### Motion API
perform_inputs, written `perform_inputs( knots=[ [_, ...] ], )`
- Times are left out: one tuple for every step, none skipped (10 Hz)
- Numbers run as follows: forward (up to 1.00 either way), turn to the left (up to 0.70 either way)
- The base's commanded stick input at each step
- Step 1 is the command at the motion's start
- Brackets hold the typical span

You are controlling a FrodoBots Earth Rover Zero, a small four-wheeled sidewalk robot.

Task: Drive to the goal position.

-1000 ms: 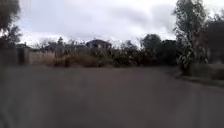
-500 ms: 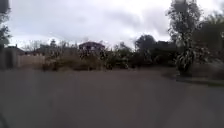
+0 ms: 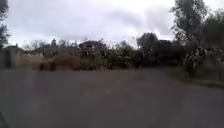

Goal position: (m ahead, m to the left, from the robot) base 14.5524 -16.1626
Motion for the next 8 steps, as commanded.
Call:
perform_inputs(
  knots=[
    [1.0,0.0],
    [1.0,0.0],
    [1.0,-0.07],
    [1.0,-0.2],
    [1.0,-0.33],
    [1.0,-0.4],
    [1.0,-0.4],
    [1.0,-0.4]
  ],
)
